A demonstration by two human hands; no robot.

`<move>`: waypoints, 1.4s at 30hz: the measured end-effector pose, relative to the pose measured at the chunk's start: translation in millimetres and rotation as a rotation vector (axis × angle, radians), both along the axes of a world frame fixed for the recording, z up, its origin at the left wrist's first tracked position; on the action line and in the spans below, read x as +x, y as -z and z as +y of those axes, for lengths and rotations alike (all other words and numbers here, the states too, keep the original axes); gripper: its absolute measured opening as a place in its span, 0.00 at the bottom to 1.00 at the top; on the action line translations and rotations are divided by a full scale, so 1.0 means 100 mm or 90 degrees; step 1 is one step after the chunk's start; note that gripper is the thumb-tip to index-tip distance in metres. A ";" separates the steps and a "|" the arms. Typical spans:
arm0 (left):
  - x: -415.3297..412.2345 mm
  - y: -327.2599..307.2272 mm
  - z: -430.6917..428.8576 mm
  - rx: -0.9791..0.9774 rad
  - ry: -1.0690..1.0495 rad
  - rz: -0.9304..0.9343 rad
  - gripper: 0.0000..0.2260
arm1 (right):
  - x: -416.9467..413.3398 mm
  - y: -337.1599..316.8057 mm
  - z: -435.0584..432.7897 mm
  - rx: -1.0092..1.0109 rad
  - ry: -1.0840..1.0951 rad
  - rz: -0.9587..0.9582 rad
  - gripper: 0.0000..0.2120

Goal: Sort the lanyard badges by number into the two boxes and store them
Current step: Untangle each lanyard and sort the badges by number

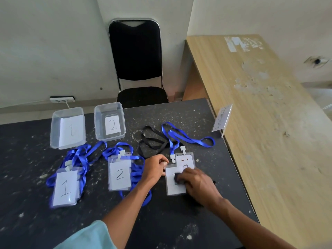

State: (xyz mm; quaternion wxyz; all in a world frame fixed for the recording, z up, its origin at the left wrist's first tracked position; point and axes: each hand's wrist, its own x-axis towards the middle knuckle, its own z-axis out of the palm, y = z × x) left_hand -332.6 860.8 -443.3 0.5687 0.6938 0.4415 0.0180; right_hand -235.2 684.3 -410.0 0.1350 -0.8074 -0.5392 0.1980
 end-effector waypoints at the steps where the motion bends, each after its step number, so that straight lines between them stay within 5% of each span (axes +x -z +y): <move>1: 0.00 0.00 0.00 -0.001 0.000 -0.002 0.07 | 0.02 0.02 0.04 0.017 0.054 -0.013 0.16; 8: -0.02 0.01 0.00 0.014 0.010 0.002 0.07 | -0.38 0.00 -0.09 -0.055 -0.148 0.031 0.13; 14: -0.02 -0.01 0.02 0.015 0.034 0.001 0.07 | -0.15 -0.03 0.26 0.013 0.238 0.030 0.19; 20: -0.04 0.00 0.02 0.024 0.030 0.015 0.07 | -0.39 -0.05 0.26 -0.145 0.096 0.013 0.10; 26: -0.03 -0.05 0.06 0.041 0.059 0.022 0.08 | -0.26 0.03 0.44 0.009 0.209 0.074 0.18; 32: -0.04 -0.01 0.14 0.008 0.069 0.046 0.10 | -0.30 0.14 0.47 0.009 0.076 0.089 0.27; 35: -0.03 -0.03 0.12 0.014 0.072 0.040 0.10 | -0.16 0.05 0.41 -0.034 0.017 0.092 0.25; 39: 0.00 -0.04 0.12 -0.006 0.057 0.041 0.10 | -0.14 0.05 0.37 -0.018 0.129 0.047 0.23; 42: 0.00 -0.03 0.11 0.010 0.062 0.049 0.12 | -0.29 0.02 0.31 -0.050 -0.006 0.048 0.18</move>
